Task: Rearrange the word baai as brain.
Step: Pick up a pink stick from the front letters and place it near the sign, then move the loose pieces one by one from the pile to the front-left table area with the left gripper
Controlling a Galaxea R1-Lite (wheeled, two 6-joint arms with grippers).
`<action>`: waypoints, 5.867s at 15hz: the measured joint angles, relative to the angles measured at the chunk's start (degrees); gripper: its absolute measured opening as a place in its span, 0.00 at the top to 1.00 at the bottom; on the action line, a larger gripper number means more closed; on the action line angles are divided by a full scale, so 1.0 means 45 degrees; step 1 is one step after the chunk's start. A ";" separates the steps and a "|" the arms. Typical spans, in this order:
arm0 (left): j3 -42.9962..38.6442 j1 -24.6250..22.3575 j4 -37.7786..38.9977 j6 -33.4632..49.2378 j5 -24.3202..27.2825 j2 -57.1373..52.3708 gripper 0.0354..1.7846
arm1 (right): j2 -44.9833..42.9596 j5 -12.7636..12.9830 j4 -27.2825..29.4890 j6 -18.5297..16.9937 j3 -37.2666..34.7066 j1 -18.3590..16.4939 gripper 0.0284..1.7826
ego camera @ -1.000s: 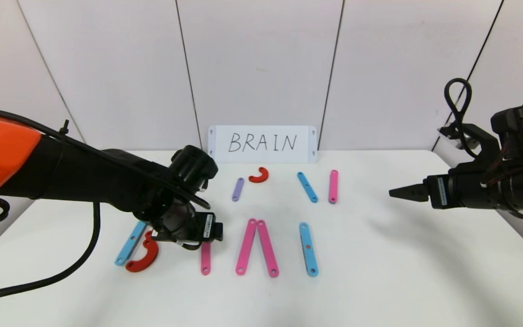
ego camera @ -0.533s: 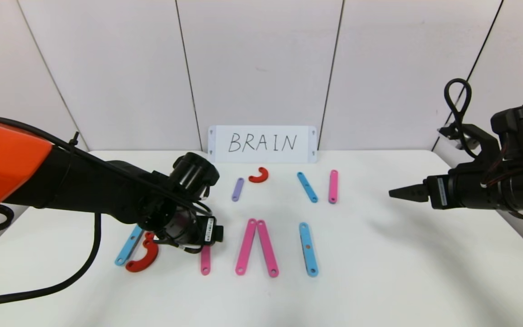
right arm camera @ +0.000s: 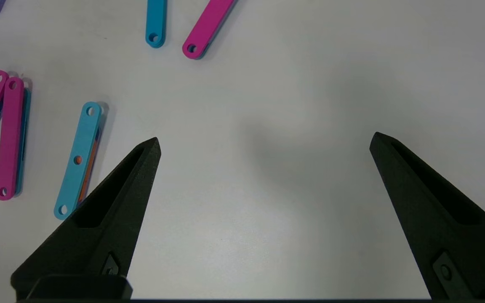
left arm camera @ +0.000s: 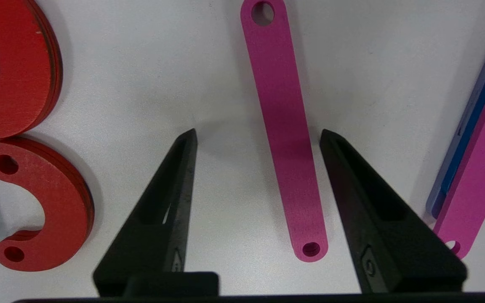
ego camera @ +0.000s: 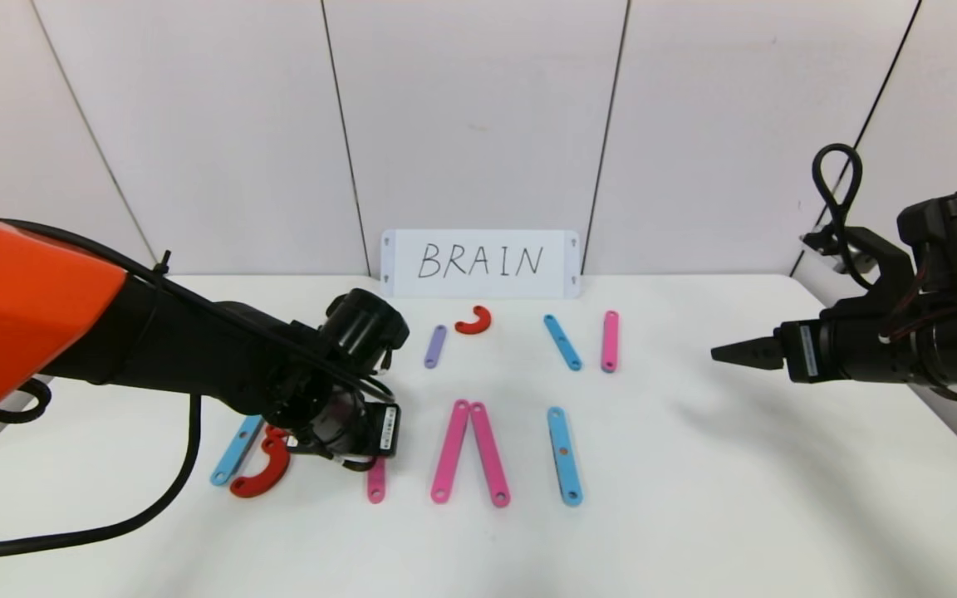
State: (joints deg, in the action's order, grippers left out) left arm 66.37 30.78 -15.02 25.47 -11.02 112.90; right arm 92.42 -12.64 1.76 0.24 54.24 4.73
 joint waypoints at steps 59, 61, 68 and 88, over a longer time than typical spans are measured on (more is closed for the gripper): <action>1.0446 0.1671 0.1875 -0.2695 0.1598 0.6388 0.20 | 0.0024 -0.2021 -0.1281 0.0038 0.0000 -0.1636 0.02; 1.0446 0.1636 0.1913 -0.2685 0.1593 0.6266 0.09 | 0.0024 -0.2024 -0.1281 0.0038 0.0000 -0.1639 0.02; 1.0292 0.0994 0.1073 -0.2826 0.1463 0.5134 0.03 | 0.0030 -0.2024 -0.1308 0.0014 -0.0049 -0.1636 0.02; 0.9495 -0.4546 -0.3535 -0.3235 0.1441 0.3633 0.03 | 0.0146 -0.1986 -0.1319 0.0038 -0.0230 -0.1539 0.02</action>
State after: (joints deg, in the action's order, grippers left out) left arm 109.09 10.33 -30.93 10.91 -4.53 129.24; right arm 93.08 -21.58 -4.18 0.41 53.20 -2.19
